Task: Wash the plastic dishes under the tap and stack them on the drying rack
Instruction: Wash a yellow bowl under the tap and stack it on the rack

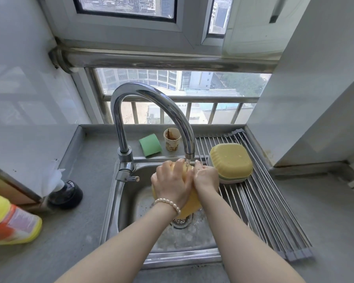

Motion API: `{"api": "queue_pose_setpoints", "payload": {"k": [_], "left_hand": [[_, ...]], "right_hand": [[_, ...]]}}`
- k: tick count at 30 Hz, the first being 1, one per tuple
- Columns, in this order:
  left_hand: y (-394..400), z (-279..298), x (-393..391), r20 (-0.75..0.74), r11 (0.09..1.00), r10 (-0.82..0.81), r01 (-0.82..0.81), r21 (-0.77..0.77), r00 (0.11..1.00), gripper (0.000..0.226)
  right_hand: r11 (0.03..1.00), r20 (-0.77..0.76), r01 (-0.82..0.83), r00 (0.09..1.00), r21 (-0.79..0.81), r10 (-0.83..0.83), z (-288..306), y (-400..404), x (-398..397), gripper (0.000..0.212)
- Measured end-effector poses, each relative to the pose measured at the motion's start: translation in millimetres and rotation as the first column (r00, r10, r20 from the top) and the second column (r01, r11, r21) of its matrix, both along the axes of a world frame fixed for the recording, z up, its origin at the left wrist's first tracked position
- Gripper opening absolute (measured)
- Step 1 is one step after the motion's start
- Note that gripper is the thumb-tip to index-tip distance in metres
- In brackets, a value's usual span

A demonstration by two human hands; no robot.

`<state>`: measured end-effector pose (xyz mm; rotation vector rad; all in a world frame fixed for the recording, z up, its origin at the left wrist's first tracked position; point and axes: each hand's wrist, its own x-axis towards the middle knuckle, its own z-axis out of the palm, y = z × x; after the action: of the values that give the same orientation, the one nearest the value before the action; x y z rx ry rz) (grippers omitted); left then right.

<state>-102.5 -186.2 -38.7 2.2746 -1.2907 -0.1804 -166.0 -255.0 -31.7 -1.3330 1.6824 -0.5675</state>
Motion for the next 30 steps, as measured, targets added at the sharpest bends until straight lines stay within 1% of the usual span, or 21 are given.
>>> {"api": "queue_pose_setpoints", "payload": {"k": [2, 4, 5, 7, 9, 11, 14, 16, 17, 18, 19, 20, 21, 22, 23, 24, 25, 26, 27, 28, 30], "left_hand": [[-1.7, 0.8, 0.8, -0.129, 0.997, 0.045, -0.037, 0.063, 0.991, 0.077], [-8.7, 3.0, 6.3, -0.273, 0.994, 0.097, -0.081, 0.070, 0.957, 0.060], [-11.7, 3.3, 8.6, -0.304, 0.994, 0.106, -0.095, 0.050, 0.947, 0.050], [-16.0, 5.9, 12.4, -0.327, 0.995, 0.096, -0.103, -0.003, 0.940, 0.042], [-18.7, 9.9, 15.1, -0.363, 0.996, 0.059, -0.078, -0.039, 0.930, 0.046], [-21.6, 13.9, 17.0, -0.412, 0.998, 0.041, -0.053, -0.017, 0.910, 0.051], [-24.5, 18.8, 23.2, -0.519, 0.999, 0.039, -0.046, 0.000, 0.854, 0.053], [-24.2, 19.9, 28.0, -0.573, 0.999, 0.010, -0.033, -0.028, 0.820, 0.054], [-23.0, 20.1, 30.4, -0.577, 0.998, -0.018, -0.020, -0.060, 0.816, 0.054], [-21.6, 19.7, 32.7, -0.551, 0.996, -0.050, -0.002, -0.092, 0.833, 0.054], [-19.2, 19.4, 34.2, -0.484, 0.994, -0.075, 0.027, -0.106, 0.872, 0.052], [-15.7, 17.3, 35.3, -0.388, 0.995, -0.083, 0.054, -0.085, 0.918, 0.051], [-11.4, 13.9, 35.5, -0.291, 0.997, -0.069, 0.059, -0.045, 0.954, 0.054], [-6.6, 9.8, 34.9, -0.238, 0.999, -0.046, 0.046, -0.008, 0.970, 0.065], [-1.5, 6.4, 33.5, -0.282, 1.000, -0.009, 0.015, 0.022, 0.960, 0.079], [1.5, 4.3, 31.0, -0.400, 0.999, 0.045, -0.037, 0.028, 0.915, 0.087], [2.3, 4.4, 27.8, -0.534, 0.994, 0.103, -0.104, 0.028, 0.839, 0.088], [1.5, 6.0, 24.3, -0.637, 0.986, 0.142, -0.168, 0.019, 0.758, 0.082], [-0.1, 7.6, 21.5, -0.684, 0.973, 0.174, -0.231, 0.008, 0.708, 0.071], [-1.4, 9.3, 20.1, -0.689, 0.958, 0.207, -0.285, 0.000, 0.694, 0.059], [-3.0, 13.2, 19.6, -0.630, 0.941, 0.252, -0.339, -0.019, 0.735, 0.040]], "right_hand": [[0.999, 0.012, 0.035, 0.999, -0.041, -0.035, -1.8, 5.1, -1.3, 0.045], [0.992, 0.006, 0.044, 0.999, -0.118, -0.043, 2.0, 12.4, -2.5, 0.046], [0.988, -0.003, 0.036, 0.999, -0.152, -0.037, 5.0, 15.7, -3.8, 0.045], [0.980, -0.009, 0.023, 1.000, -0.200, -0.025, 9.7, 18.3, -6.1, 0.042], [0.978, -0.004, 0.024, 1.000, -0.207, -0.025, 11.9, 17.0, -8.3, 0.042], [0.982, 0.007, 0.049, 0.999, -0.181, -0.048, 9.5, 14.6, -10.1, 0.044], [0.986, 0.055, 0.119, 0.992, -0.120, -0.113, 3.7, 13.9, -11.6, 0.048], [0.987, 0.084, 0.137, 0.988, -0.086, -0.130, 2.7, 14.4, -11.1, 0.048], [0.988, 0.089, 0.141, 0.987, -0.068, -0.135, 2.9, 14.8, -11.4, 0.048], [0.987, 0.103, 0.156, 0.983, -0.047, -0.150, 3.3, 14.5, -11.7, 0.047], [0.981, 0.136, 0.194, 0.972, -0.015, -0.191, 4.3, 13.6, -12.3, 0.045], [0.967, 0.189, 0.252, 0.948, 0.039, -0.255, 4.2, 11.3, -13.6, 0.043], [0.945, 0.257, 0.310, 0.909, 0.107, -0.327, 4.4, 8.9, -15.5, 0.041], [0.922, 0.315, 0.346, 0.867, 0.175, -0.386, 5.2, 7.5, -17.0, 0.037], [0.904, 0.354, 0.360, 0.835, 0.229, -0.422, 6.8, 7.8, -17.9, 0.034], [0.893, 0.373, 0.364, 0.815, 0.265, -0.443, 7.9, 8.9, -18.2, 0.033], [0.885, 0.383, 0.367, 0.803, 0.287, -0.457, 7.9, 10.1, -17.3, 0.032], [0.879, 0.384, 0.371, 0.796, 0.299, -0.467, 6.4, 12.2, -16.2, 0.033], [0.875, 0.378, 0.378, 0.795, 0.304, -0.475, 4.8, 15.2, -15.1, 0.034], [0.872, 0.373, 0.385, 0.794, 0.301, -0.479, 3.3, 19.1, -13.9, 0.036], [0.892, 0.355, 0.391, 0.820, 0.227, -0.450, -4.0, 25.3, -12.3, 0.042]]}}
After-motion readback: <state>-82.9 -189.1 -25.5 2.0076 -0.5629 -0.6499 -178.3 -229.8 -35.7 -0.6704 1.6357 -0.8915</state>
